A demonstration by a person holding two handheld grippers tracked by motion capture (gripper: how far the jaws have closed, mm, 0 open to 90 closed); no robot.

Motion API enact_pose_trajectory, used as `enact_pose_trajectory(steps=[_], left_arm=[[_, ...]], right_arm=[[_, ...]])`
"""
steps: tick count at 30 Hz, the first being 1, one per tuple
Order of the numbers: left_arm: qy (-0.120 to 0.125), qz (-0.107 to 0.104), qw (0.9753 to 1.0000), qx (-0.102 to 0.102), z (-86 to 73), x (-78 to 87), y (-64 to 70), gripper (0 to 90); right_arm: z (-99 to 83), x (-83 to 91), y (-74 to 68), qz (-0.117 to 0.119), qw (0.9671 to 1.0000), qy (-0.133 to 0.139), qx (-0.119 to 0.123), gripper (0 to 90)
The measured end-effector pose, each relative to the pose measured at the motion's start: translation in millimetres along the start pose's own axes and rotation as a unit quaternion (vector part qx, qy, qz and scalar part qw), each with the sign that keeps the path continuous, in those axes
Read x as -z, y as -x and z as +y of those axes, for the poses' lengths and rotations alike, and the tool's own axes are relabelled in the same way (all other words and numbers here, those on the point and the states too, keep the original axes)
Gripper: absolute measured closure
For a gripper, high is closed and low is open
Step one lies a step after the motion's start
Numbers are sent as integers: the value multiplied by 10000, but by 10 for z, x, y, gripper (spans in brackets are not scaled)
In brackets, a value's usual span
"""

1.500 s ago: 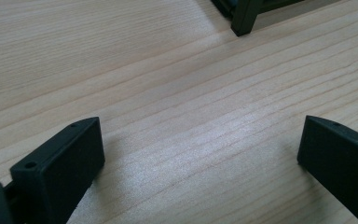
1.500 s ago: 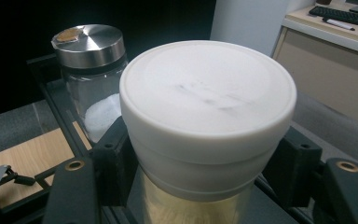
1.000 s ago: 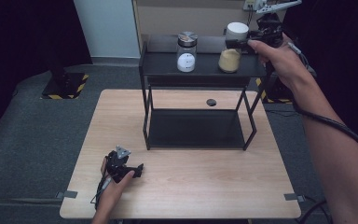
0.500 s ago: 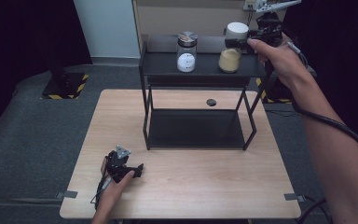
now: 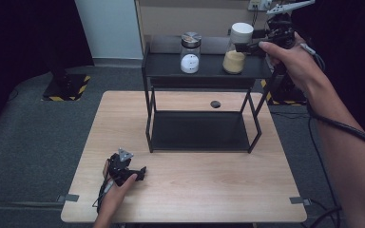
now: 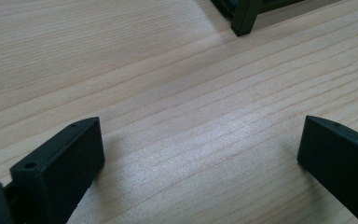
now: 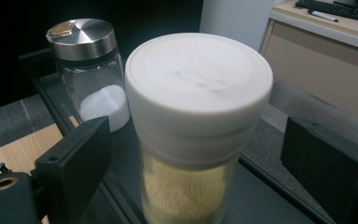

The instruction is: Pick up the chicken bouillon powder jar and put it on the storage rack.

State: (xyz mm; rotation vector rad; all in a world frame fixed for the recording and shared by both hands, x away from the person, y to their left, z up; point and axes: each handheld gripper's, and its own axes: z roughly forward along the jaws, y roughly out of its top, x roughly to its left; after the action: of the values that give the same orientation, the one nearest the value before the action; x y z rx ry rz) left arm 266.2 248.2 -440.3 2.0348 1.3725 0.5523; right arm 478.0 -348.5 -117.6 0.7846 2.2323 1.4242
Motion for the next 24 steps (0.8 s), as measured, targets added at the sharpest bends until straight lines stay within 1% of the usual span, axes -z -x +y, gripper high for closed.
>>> enact_pose_trajectory(steps=[6,9,12,15,19,24], left_arm=[[2,1,10000,1,-1,0,1,0],[1,1,10000,2,-1,0,1,0],[2,1,10000,2,-1,0,1,0],[1,2,10000,2,-1,0,1,0],[2,2,10000,4,-1,0,1,0],[2,1,10000,3,-1,0,1,0]], right_arm=[[-17,150,-51,-94,9999,-35,-22,53],[-43,226,-97,-120,9999,-18,-40,52],[-55,281,-152,-142,9999,-55,-36,49],[-84,341,-217,-128,9999,-46,3,48],[-156,419,-319,-48,10000,14,62,46],[-255,485,-467,13,9999,-35,126,48]])
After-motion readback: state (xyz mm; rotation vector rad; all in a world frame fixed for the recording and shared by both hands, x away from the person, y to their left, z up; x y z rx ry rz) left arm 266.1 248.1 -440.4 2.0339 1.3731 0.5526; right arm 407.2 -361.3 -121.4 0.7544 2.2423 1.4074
